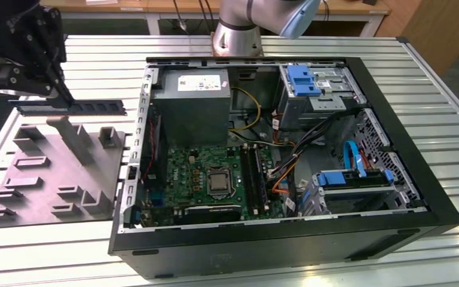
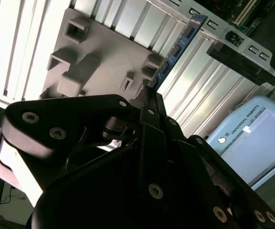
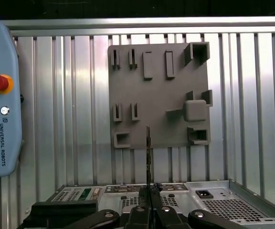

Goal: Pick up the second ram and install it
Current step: 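Pick up the second ram and move it above second insertion slot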

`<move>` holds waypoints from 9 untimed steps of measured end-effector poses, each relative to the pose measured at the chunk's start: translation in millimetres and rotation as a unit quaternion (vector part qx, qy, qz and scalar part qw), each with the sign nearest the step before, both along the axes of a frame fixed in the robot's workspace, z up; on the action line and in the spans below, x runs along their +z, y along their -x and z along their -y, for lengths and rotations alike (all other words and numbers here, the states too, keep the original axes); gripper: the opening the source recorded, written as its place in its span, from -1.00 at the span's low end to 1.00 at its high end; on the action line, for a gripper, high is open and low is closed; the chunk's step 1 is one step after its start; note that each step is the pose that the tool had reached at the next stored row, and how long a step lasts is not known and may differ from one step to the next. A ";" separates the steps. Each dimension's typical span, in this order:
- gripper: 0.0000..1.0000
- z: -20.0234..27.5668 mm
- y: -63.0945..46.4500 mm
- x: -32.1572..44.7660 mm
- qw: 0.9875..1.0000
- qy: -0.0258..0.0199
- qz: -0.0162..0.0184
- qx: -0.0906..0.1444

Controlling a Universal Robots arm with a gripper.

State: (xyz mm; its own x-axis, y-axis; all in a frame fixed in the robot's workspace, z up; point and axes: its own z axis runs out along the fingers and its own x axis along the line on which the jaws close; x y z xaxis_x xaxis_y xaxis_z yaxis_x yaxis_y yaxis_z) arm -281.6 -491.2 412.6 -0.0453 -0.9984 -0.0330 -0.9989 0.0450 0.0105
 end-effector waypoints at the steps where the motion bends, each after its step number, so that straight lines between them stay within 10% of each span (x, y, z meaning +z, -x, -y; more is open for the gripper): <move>1: -0.76 0.0 -2.8 -0.1 1.000 0.000 0.000 0.000; 9: -0.76 0.0 -22.7 -0.1 1.000 0.000 0.000 0.000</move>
State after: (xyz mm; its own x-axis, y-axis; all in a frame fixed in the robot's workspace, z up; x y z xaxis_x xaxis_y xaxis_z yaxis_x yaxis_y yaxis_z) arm -258.8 -491.2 412.5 -0.0453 -0.9984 -0.0330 -0.9989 0.0450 0.0106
